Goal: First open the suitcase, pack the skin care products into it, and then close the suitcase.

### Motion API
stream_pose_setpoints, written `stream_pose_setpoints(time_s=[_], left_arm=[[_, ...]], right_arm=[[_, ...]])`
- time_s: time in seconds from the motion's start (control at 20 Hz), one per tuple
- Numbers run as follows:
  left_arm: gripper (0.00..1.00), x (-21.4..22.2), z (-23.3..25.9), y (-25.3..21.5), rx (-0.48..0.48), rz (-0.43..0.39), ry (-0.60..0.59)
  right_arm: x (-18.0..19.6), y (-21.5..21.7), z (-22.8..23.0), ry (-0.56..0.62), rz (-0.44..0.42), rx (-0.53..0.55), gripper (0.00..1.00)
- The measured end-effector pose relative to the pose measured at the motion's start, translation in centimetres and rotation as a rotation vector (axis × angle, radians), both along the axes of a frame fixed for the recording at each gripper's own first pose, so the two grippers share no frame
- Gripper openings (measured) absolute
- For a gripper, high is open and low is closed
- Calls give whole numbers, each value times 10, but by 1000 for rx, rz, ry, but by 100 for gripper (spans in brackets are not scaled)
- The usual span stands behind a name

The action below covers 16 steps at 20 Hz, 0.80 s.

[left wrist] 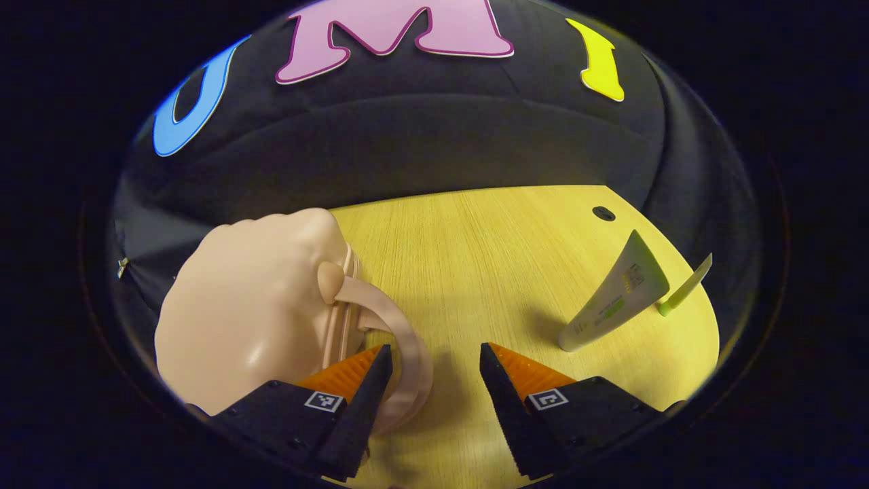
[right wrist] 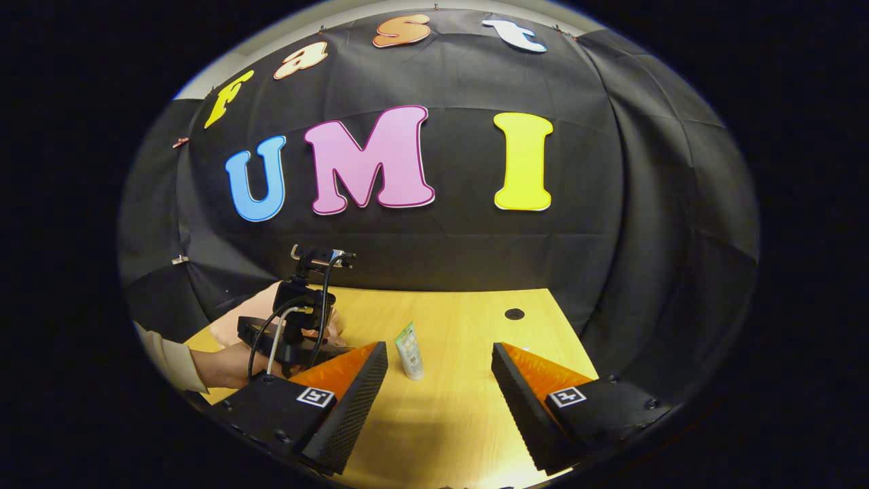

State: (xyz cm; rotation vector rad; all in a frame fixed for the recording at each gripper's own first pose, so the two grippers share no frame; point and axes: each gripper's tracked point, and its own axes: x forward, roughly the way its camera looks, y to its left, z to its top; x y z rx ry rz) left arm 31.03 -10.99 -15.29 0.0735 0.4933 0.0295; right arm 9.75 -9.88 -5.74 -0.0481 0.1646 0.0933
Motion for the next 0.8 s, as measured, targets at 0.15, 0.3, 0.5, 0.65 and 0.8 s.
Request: stream_pose_setpoints(time_s=[0.15, 0.3, 0.5, 0.65, 0.8], left_arm=[[57, 10, -6, 15, 36, 39, 7], [17, 9, -8, 18, -39, 9, 20], [10, 4, 21, 12, -107, -49, -5], [9, -11, 64, 21, -180, -92, -33], [9, -32, 137, 53, -262, -112, -112]], right_arm=[[3, -8, -3, 8, -18, 7, 98], [3, -11, -11, 29, -21, -6, 98], [3, -5, -9, 25, -13, -7, 98], [1, 4, -6, 18, -2, 1, 98], [-1, 18, -4, 12, 18, -6, 98]])
